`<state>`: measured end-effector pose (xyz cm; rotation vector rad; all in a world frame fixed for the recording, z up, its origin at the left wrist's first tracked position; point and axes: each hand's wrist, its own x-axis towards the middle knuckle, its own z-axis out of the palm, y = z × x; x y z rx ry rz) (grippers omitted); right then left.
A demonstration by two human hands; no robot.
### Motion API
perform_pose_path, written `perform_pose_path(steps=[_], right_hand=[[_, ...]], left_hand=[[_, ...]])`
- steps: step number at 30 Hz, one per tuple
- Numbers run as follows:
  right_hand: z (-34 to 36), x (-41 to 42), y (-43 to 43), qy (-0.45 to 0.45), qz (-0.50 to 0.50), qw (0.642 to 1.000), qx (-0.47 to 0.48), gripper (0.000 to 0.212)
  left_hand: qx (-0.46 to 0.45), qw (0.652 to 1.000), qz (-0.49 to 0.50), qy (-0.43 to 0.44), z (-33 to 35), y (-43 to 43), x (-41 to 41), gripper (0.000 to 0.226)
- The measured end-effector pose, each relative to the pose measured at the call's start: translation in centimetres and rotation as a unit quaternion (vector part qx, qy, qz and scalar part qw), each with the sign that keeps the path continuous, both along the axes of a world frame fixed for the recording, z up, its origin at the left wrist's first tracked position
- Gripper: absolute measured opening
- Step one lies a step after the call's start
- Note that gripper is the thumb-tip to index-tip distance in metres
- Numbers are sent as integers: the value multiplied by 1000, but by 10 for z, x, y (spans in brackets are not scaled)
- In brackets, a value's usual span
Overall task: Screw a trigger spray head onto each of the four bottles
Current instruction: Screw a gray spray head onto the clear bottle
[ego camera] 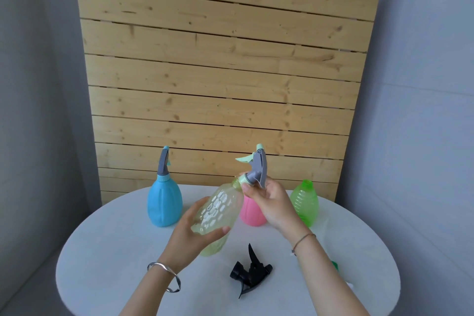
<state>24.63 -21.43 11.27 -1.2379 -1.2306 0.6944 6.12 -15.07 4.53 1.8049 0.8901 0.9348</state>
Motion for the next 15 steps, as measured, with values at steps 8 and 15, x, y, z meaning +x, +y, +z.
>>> perform_pose_path(steps=[8,15], right_hand=[[4,10,-6,-57,17,998,-11,26],[7,12,-9,-53,-9,998,18,13]], left_hand=[[19,1000,-3,3,5,0,-1,70],[-113,986,52,-107,12,1,2,100]])
